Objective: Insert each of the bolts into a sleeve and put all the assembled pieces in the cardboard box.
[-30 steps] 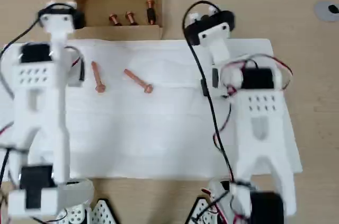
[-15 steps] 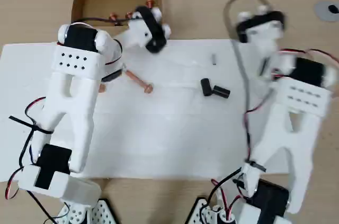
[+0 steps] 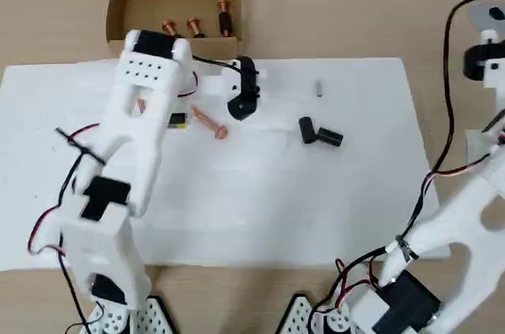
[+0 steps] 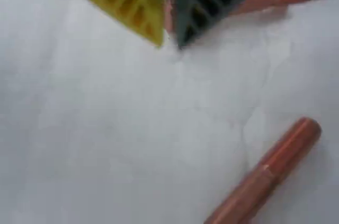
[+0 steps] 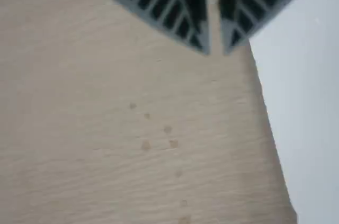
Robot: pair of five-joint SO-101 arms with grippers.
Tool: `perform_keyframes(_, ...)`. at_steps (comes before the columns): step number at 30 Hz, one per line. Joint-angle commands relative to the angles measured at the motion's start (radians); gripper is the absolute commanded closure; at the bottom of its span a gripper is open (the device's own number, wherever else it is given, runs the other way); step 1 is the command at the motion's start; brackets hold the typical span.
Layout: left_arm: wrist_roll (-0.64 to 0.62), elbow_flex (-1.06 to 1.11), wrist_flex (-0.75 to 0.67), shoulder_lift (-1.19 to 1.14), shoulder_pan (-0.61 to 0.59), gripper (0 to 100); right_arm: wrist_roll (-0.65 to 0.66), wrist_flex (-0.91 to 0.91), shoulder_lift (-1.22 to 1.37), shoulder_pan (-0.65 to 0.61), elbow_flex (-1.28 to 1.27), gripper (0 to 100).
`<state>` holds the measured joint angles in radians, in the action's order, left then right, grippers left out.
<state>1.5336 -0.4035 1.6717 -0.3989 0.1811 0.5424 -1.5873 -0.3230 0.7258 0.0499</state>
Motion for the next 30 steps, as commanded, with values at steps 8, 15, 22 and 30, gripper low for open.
perform_keyframes(8, 0.012, -0.164, -0.009, -0.094, 0.094, 93, 0.002, 0.002, 0.007, 0.018, 0.048, 98.6)
perform_keyframes(15, 0.011, -0.242, -0.057, -0.194, 0.101, 89, 0.002, 0.003, 0.007, 0.015, 0.048, 98.6)
perform_keyframes(22, 0.011, -0.367, -0.052, -0.317, 0.107, 89, 0.002, 0.000, 0.002, 0.018, 0.048, 98.6)
perform_keyframes(30, 0.011, -0.453, -0.051, -0.450, 0.107, 89, 0.002, 0.002, 0.002, 0.016, 0.048, 98.6)
